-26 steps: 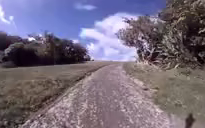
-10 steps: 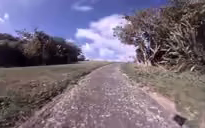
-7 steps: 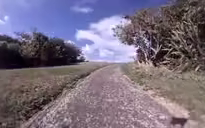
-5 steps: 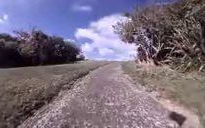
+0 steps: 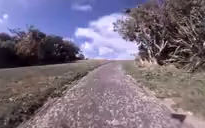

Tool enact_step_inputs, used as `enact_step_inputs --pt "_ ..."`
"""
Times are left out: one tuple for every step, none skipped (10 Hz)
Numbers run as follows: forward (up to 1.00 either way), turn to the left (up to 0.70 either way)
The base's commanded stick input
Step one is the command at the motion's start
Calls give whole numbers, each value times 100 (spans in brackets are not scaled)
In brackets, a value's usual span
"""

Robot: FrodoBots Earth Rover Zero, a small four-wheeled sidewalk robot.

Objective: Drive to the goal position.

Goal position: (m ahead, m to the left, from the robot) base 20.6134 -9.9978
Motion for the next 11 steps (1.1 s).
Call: enact_step_inputs --pt "100 0" --pt "100 0" --pt "100 0" --pt "100 0" --pt "100 0" --pt "100 0" --pt "100 0" --pt "100 0" --pt "100 0" --pt "100 -14" --pt "100 -29"
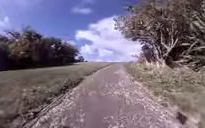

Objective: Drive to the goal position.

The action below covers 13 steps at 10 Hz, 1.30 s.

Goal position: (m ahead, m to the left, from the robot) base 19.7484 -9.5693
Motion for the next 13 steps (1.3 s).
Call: enact_step_inputs --pt "100 -40" --pt "100 -40" --pt "100 0" --pt "100 0" --pt "100 0" --pt "100 0" --pt "100 0" --pt "100 0" --pt "100 0" --pt "100 0" --pt "100 0" --pt "100 -1" --pt "100 -3"
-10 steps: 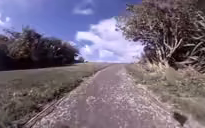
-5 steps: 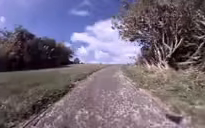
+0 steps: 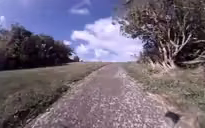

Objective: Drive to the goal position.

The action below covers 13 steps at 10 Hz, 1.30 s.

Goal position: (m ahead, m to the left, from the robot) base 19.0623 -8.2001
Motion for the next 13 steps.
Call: enact_step_inputs --pt "100 -18" --pt "100 -26" --pt "100 -5" --pt "100 -2" --pt "100 0" --pt "100 0" --pt "100 0" --pt "100 2" --pt "100 6" --pt "100 7" --pt "100 5" --pt "100 2" --pt "100 1"
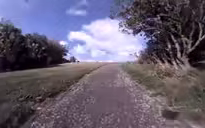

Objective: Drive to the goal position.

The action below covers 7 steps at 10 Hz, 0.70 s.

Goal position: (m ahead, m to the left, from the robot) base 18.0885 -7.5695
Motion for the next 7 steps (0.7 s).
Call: enact_step_inputs --pt "100 2" --pt "100 2" --pt "100 2" --pt "100 2" --pt "100 2" --pt "100 2" --pt "100 2"
